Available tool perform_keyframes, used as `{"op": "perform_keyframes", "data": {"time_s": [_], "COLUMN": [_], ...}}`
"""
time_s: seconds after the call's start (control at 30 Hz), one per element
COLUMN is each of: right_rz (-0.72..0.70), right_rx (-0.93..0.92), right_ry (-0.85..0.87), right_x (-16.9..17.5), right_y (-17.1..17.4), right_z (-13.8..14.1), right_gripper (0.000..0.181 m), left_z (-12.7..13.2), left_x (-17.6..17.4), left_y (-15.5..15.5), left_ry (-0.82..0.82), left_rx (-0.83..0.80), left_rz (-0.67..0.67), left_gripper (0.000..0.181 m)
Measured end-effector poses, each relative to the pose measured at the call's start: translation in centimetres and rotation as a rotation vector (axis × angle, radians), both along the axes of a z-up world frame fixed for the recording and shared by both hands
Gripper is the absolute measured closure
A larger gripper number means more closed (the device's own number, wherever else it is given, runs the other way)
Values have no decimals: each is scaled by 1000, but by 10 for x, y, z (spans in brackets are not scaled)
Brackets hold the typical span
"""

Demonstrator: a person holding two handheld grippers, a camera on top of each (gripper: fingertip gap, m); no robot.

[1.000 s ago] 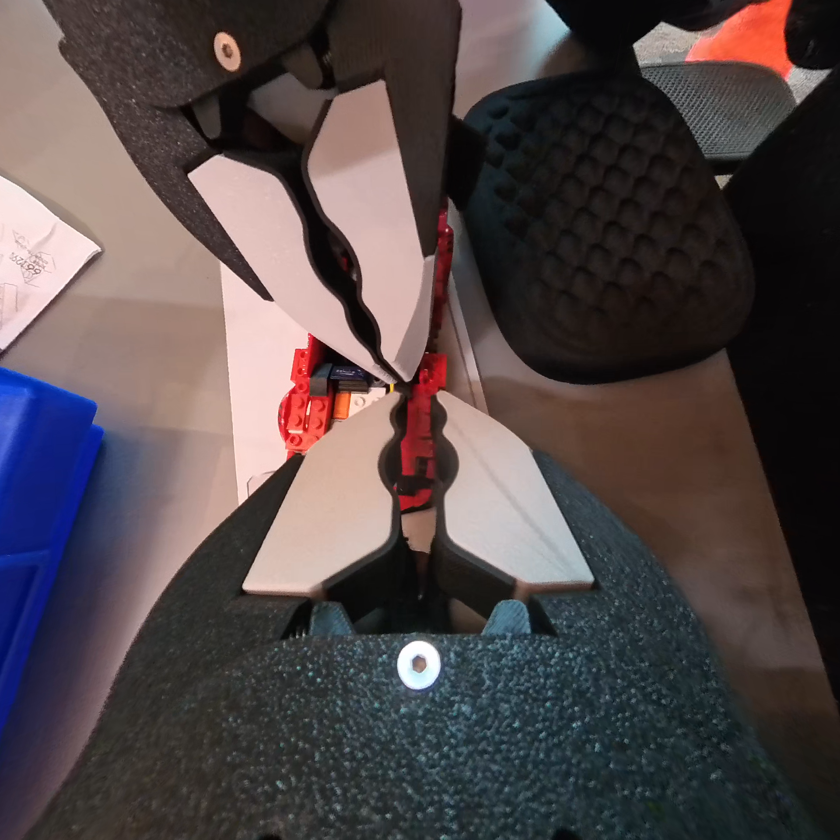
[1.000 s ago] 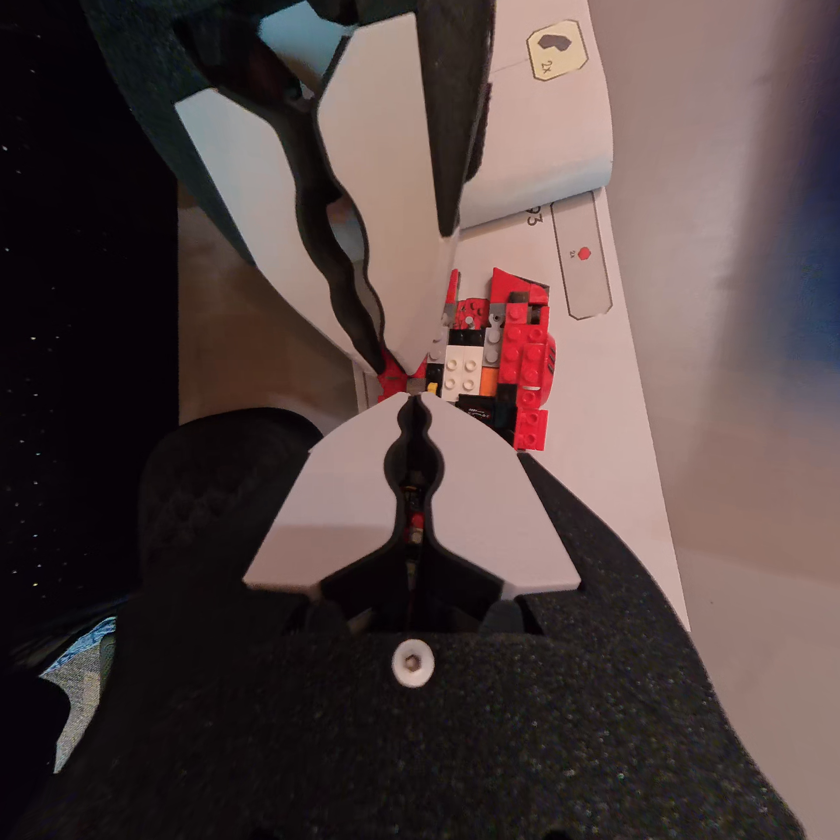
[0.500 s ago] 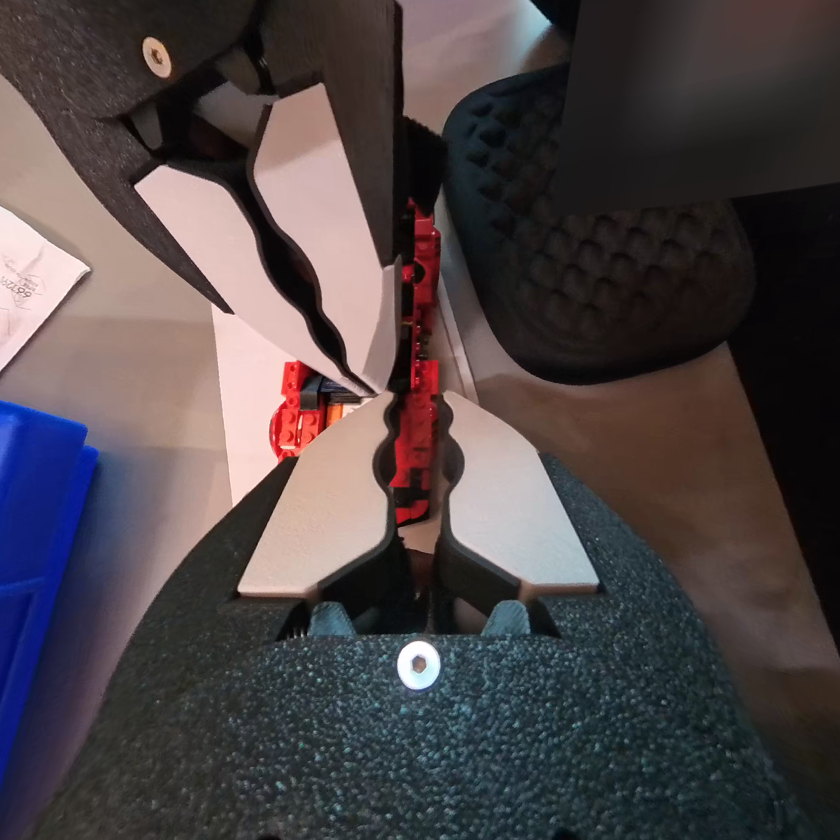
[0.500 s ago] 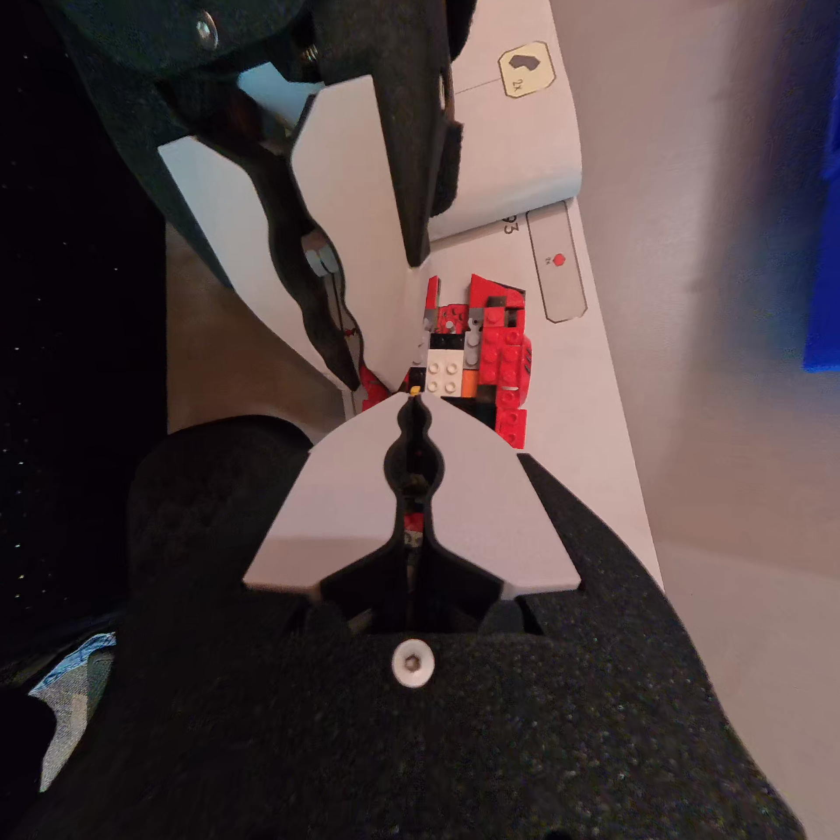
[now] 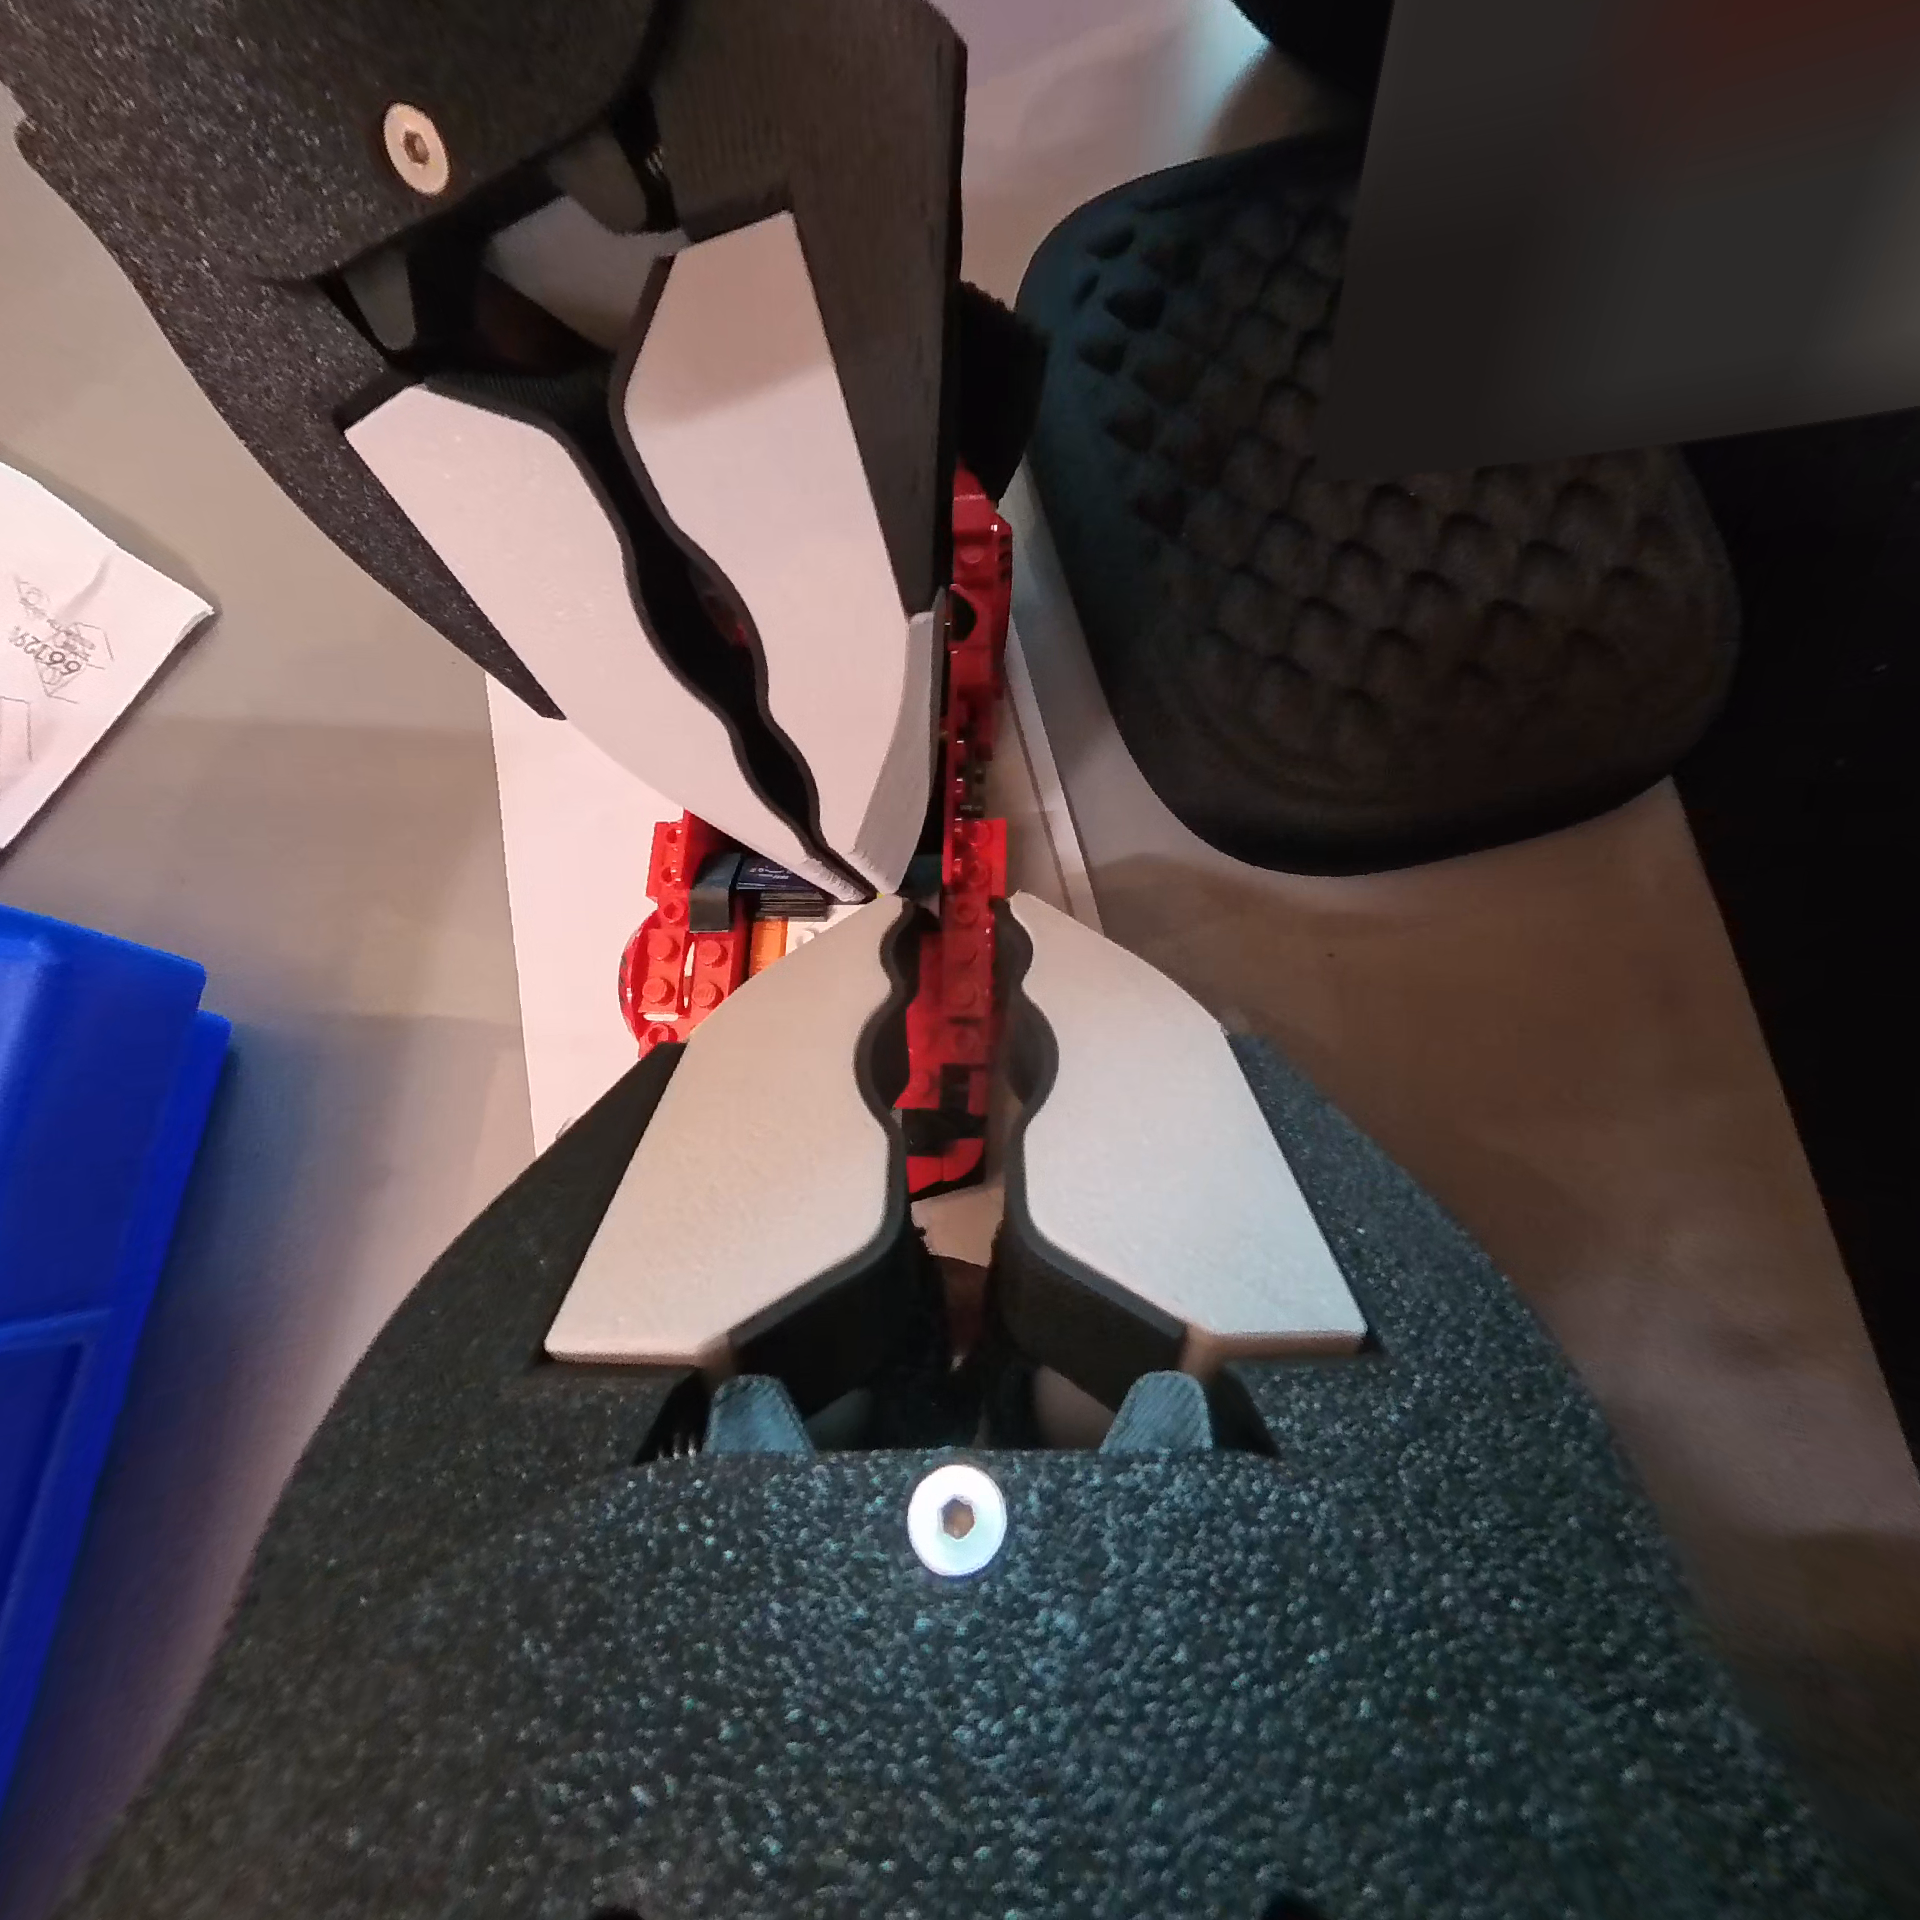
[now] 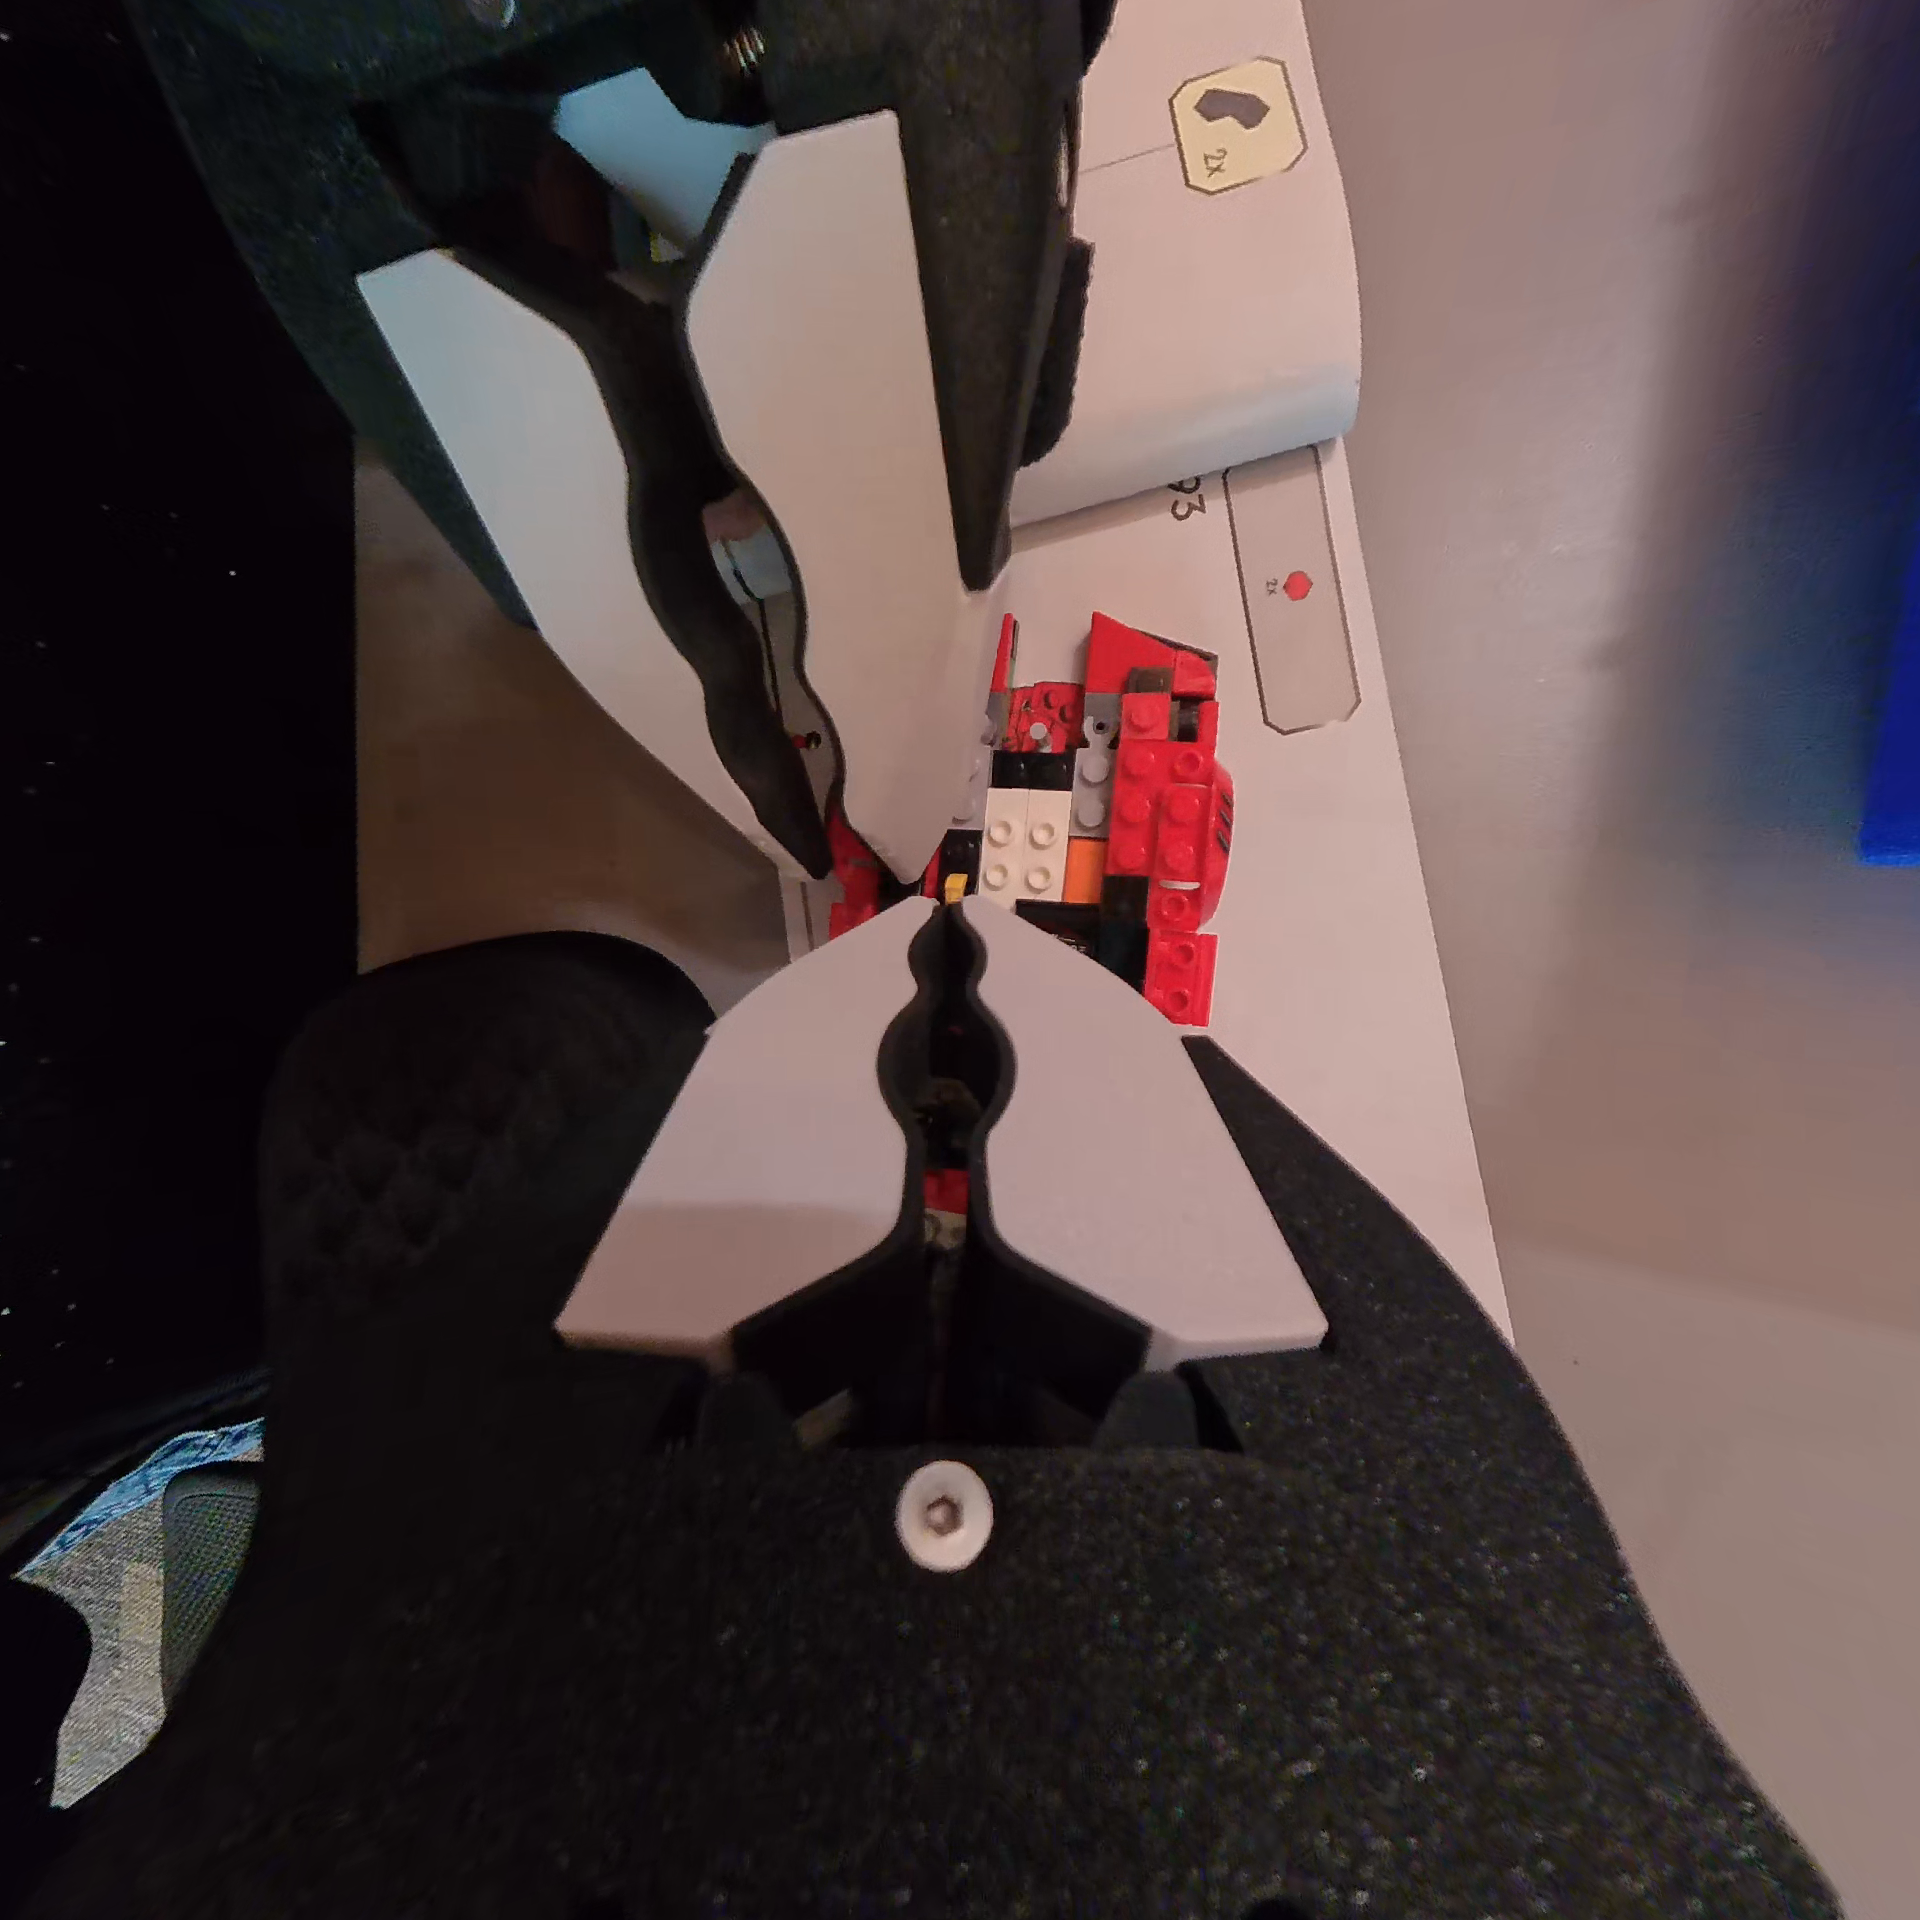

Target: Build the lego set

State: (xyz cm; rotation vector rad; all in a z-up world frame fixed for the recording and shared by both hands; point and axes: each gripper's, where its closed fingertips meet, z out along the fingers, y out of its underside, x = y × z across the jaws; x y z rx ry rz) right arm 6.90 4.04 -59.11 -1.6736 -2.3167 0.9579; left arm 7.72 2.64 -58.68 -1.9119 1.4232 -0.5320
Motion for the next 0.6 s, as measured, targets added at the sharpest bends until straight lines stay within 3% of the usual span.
{"op": "perform_keyframes", "data": {"time_s": [0.6], "right_rz": [16], "right_rx": [40], "right_ry": [-36], "right_x": [2], "right_y": [-7], "right_z": [3], "right_gripper": [181], "left_z": [0], "left_x": [-1], "left_y": [1], "left_ry": [-1], "left_rx": [13], "left_rz": [2], "left_gripper": [167]}}
